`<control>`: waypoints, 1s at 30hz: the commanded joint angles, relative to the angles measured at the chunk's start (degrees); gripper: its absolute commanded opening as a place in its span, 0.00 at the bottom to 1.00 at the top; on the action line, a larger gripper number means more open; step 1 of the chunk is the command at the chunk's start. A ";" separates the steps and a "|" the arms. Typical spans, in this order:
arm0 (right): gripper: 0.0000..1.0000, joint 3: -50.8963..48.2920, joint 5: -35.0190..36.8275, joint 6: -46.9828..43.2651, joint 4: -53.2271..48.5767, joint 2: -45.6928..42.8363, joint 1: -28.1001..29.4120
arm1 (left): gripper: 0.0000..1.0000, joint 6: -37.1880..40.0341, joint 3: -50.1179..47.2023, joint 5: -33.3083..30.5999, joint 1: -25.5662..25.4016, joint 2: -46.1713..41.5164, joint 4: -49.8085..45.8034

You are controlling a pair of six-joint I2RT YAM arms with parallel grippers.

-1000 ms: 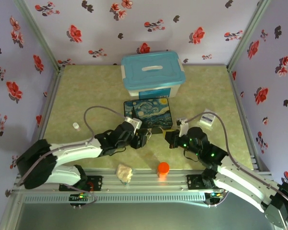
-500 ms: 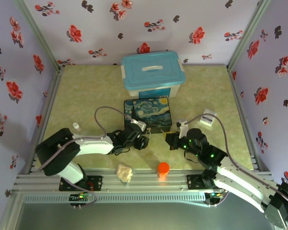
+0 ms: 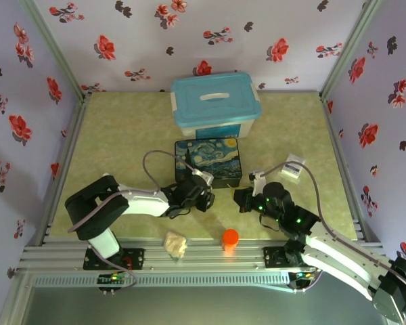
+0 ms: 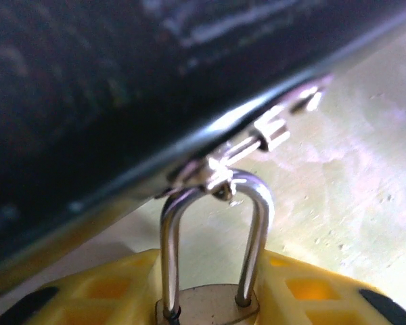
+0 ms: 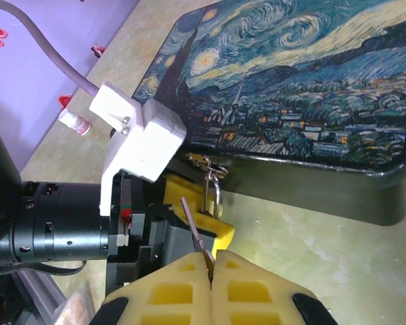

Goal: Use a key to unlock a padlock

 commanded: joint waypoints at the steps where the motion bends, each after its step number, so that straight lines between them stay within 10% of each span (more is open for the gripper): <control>1: 0.00 -1.79 1.02 1.53 2.94 -0.37 -0.33 | 0.34 -3.78 -1.51 0.62 -0.71 -0.16 5.24; 30: 0.00 -6.71 -0.87 -1.67 13.93 13.39 1.98 | 0.12 -36.02 1.06 1.66 -1.58 -1.75 9.85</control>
